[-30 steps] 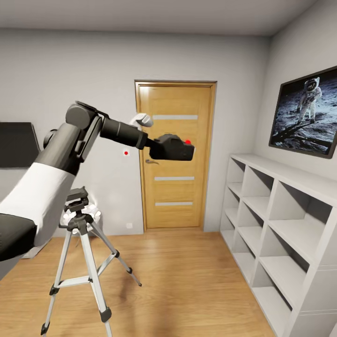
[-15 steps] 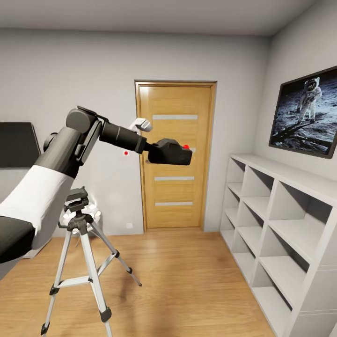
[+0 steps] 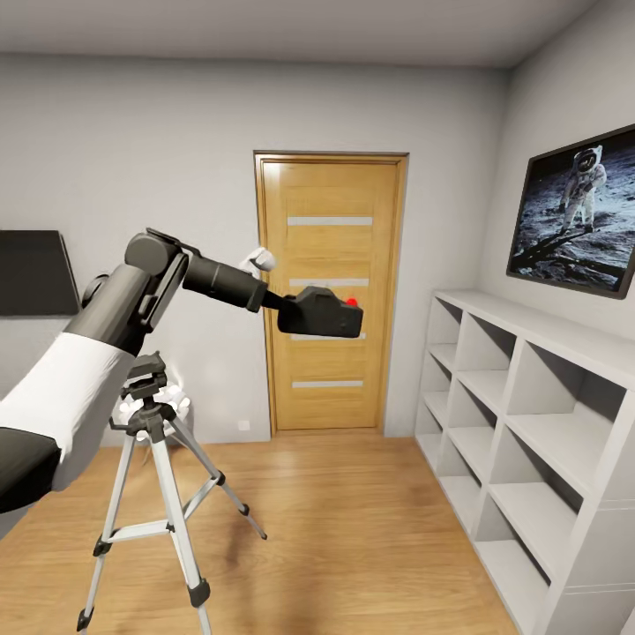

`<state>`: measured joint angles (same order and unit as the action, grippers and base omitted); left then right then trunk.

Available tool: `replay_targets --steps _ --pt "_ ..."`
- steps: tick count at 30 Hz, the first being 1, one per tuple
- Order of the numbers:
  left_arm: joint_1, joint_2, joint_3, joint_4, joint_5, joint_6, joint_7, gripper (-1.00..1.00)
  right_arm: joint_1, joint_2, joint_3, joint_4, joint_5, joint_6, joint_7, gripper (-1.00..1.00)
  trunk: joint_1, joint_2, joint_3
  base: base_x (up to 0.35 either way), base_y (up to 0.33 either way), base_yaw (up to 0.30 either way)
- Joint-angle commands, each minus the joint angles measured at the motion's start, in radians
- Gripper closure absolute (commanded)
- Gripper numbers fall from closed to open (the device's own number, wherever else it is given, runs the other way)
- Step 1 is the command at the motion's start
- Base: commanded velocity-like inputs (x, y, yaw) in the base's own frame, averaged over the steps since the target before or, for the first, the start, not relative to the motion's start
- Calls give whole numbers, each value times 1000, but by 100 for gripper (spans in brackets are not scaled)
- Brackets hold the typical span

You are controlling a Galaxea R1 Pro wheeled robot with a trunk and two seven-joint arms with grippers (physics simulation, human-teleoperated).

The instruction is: Attach the digital camera to the camera tripod in the bedroom.

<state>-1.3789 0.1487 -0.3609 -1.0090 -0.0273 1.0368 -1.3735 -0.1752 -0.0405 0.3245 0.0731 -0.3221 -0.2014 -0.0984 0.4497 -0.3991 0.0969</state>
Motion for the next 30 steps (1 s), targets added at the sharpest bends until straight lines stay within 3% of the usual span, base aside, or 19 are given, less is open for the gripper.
replay_targets --steps 1,11,19,23,27,30 --pt "6 2 -1 0 -2 10 -9 100 -1 1 8 4 -8 -6 0 -100 0 -1 0 0 0 0" --pt "54 8 0 15 0 -4 -8 100 -1 1 8 4 -8 -6 0 -100 0 -1 0 0 0 0" --pt "58 5 15 37 6 -30 -8 100 -1 1 8 4 -8 -6 0 -100 0 -1 0 0 0 0" --pt "58 3 100 44 8 -31 -7 100 -1 1 8 4 -8 -6 0 -100 0 -1 0 0 0 0" --pt "58 -2 221 61 9 -40 -6 100 -1 1 8 4 -8 -6 0 -100 0 -1 0 0 0 0" --pt "58 -12 230 58 9 -46 -6 100 -1 1 8 4 -8 -6 0 -100 0 -1 0 0 0 0"
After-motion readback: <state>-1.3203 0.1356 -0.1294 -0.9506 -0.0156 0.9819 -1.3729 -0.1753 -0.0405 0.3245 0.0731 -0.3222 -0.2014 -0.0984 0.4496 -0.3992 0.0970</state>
